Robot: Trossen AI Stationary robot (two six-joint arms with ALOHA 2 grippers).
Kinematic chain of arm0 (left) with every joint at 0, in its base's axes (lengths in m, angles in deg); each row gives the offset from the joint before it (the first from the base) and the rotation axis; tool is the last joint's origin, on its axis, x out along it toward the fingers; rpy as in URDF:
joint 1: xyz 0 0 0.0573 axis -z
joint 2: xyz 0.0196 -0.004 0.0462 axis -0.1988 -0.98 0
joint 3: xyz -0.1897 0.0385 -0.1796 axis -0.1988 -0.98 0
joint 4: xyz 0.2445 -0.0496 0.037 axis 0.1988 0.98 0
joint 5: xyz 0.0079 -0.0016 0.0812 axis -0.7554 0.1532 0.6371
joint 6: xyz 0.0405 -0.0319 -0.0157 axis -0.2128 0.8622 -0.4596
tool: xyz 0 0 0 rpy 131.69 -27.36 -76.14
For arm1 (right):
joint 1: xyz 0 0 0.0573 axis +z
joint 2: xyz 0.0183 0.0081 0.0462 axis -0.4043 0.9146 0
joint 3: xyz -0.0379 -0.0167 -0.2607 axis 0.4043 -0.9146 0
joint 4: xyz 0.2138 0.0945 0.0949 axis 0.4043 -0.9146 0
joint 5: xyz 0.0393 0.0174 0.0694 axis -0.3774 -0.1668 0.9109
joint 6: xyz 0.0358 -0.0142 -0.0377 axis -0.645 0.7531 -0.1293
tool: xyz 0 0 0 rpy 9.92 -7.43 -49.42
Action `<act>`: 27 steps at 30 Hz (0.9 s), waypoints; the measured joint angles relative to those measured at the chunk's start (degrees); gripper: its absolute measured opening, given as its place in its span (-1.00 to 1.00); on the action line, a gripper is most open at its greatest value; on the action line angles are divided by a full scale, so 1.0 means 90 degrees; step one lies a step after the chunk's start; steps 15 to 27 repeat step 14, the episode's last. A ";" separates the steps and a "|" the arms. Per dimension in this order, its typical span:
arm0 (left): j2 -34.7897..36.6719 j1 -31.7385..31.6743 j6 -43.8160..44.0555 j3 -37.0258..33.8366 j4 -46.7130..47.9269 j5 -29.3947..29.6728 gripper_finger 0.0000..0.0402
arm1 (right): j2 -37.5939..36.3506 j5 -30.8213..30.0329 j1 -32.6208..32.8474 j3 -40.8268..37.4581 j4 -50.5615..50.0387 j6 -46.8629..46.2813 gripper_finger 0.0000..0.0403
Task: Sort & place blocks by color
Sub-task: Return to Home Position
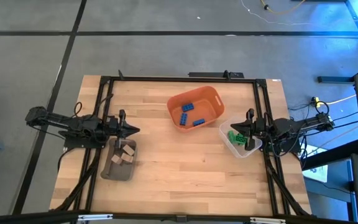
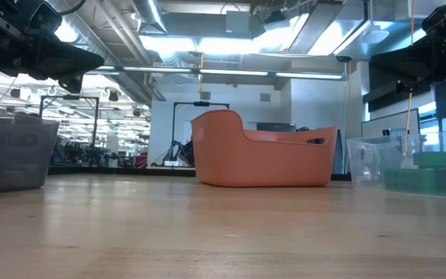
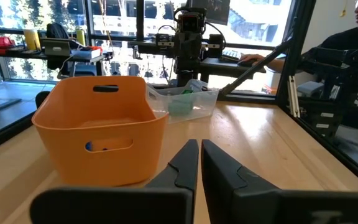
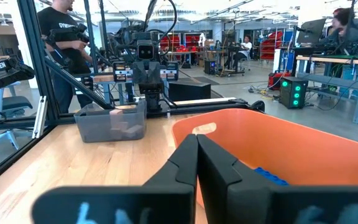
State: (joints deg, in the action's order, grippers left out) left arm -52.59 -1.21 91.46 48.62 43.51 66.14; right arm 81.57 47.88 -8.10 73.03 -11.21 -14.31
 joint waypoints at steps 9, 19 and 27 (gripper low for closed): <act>0.0000 -0.0002 0.0000 0.0000 0.0000 0.0000 -0.87 | 0.0002 0.0000 0.0000 0.0000 0.0000 -0.0002 -0.95; 0.0001 0.0000 0.0000 0.0000 0.0000 -0.0001 -0.85 | 0.0001 0.0000 0.0001 0.0000 0.0000 -0.0002 -0.95; 0.0001 0.0000 0.0000 0.0000 0.0000 -0.0001 -0.85 | 0.0001 0.0000 0.0001 0.0000 0.0000 -0.0002 -0.95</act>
